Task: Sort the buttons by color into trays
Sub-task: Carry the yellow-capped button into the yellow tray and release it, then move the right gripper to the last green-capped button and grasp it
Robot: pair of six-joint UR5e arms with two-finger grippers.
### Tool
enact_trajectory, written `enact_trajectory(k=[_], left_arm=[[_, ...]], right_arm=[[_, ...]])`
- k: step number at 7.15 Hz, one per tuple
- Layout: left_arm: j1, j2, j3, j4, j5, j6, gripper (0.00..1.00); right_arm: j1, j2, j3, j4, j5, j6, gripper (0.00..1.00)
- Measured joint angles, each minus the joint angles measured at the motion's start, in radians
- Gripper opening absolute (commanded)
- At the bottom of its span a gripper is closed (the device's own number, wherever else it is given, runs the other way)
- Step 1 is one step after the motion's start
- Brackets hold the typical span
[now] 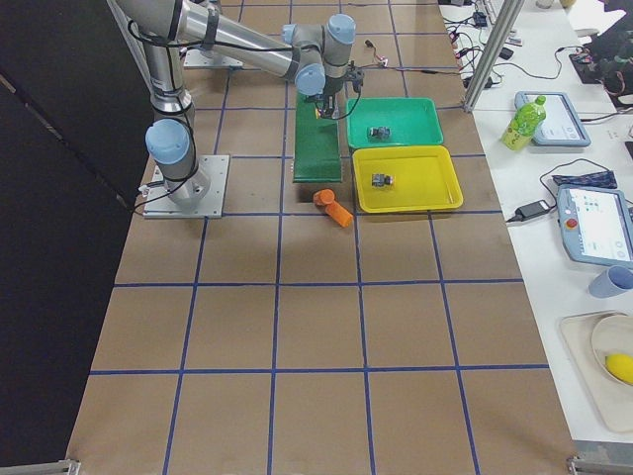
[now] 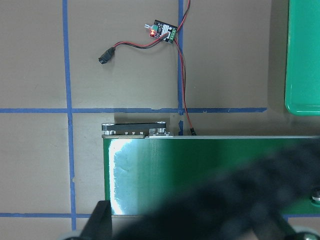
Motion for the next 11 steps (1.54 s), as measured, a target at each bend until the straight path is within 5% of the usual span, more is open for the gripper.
enact_trajectory(k=[3,4,5,8,11], left_arm=[[0.000,-0.001,0.000,0.001,0.000,0.000,1.00],[0.000,-0.001,0.000,0.002,0.000,0.000,1.00],[-0.001,-0.002,0.001,0.002,0.003,0.002,1.00],[-0.001,-0.001,0.001,0.001,0.008,0.003,1.00],[-0.001,-0.001,0.001,0.002,0.006,0.002,1.00]], right_arm=[[-0.149,0.112,-0.168,-0.056,-0.047,-0.075,0.00],[-0.178,0.188,-0.225,-0.087,-0.046,-0.092,0.58],[-0.191,0.257,-0.264,-0.118,-0.042,-0.099,1.00],[-0.201,0.309,-0.282,-0.160,-0.038,-0.104,1.00],[-0.198,0.048,-0.172,0.010,-0.044,-0.101,1.00]])
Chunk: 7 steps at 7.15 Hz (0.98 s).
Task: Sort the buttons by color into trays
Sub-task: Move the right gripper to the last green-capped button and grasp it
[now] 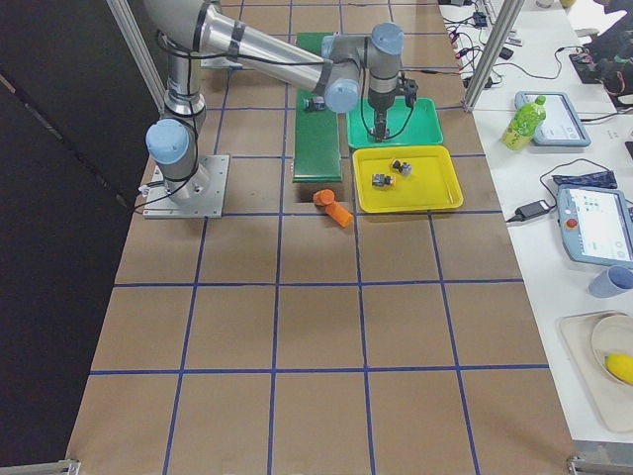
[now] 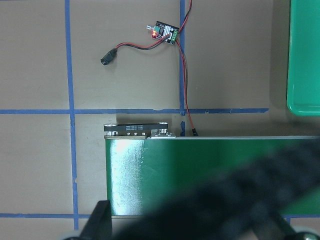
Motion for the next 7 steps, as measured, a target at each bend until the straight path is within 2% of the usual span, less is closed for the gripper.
enact_trajectory(k=[2,3,5,7], left_arm=[[0.000,0.000,-0.001,0.003,-0.002,0.000,1.00],[0.000,-0.001,-0.001,0.006,-0.003,0.000,1.00],[0.000,-0.001,-0.001,0.009,-0.004,-0.001,1.00],[0.000,0.000,-0.001,0.012,-0.004,-0.001,1.00]], right_arm=[[0.004,-0.195,0.146,0.089,0.000,0.019,1.00],[0.007,-0.231,0.200,0.093,0.023,0.028,1.00],[0.038,-0.231,0.245,0.089,0.129,0.068,1.00],[0.100,-0.193,0.251,0.034,0.159,0.119,1.00]])
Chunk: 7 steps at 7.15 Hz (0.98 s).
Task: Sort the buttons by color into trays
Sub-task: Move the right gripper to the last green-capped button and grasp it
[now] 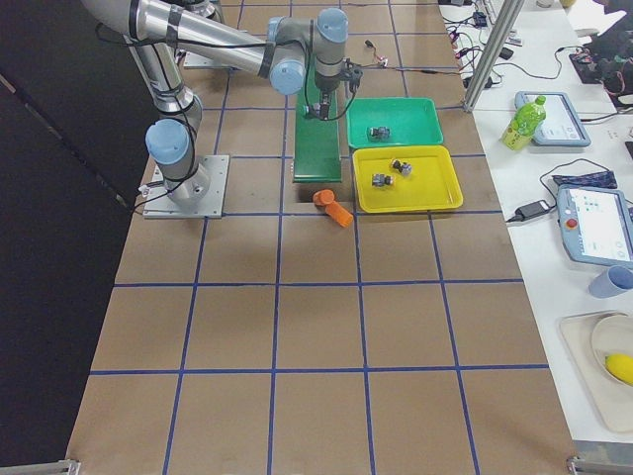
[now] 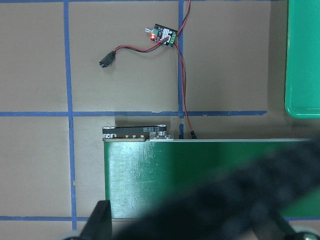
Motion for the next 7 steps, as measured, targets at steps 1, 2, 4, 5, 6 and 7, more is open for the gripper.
enact_trajectory(k=[1,2,4,5,6,7], left_arm=[[0.000,0.000,0.000,0.001,0.001,0.000,1.00],[0.000,0.000,0.000,0.001,0.003,0.000,1.00],[0.000,0.001,0.000,0.001,0.004,0.000,1.00],[0.000,0.001,0.000,0.001,0.003,0.000,1.00],[0.000,0.001,0.000,0.001,0.003,0.000,1.00],[0.000,0.001,0.000,0.001,0.003,0.000,1.00]], right_arm=[[0.035,0.029,0.001,-0.039,-0.002,0.016,1.00],[0.061,0.066,0.003,-0.090,-0.004,0.029,1.00],[0.103,0.124,0.014,-0.172,-0.011,0.058,1.00],[0.117,0.136,0.035,-0.185,-0.018,0.064,1.00],[0.123,0.145,0.057,-0.192,-0.027,0.072,1.00],[0.125,0.153,0.070,-0.194,-0.032,0.086,0.83]])
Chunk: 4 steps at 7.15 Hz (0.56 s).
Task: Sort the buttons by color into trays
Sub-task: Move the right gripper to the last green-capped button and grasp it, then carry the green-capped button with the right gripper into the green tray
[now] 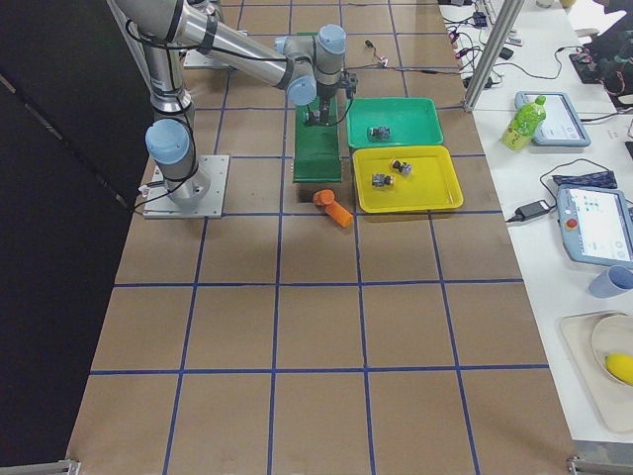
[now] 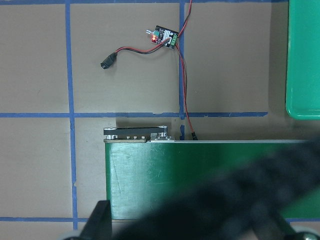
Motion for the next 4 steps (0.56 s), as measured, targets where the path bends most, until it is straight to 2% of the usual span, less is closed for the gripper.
enact_trajectory(k=[1,2,4], left_arm=[[0.000,0.000,0.000,0.000,-0.001,0.000,1.00],[0.000,0.000,0.000,0.000,-0.001,0.000,1.00],[0.000,0.000,0.000,0.000,-0.001,0.000,1.00]], right_arm=[[0.000,0.006,0.006,0.002,-0.003,0.008,0.23],[0.000,0.009,0.012,0.009,-0.005,0.009,0.00],[-0.001,0.006,0.016,0.019,-0.041,0.006,0.00]])
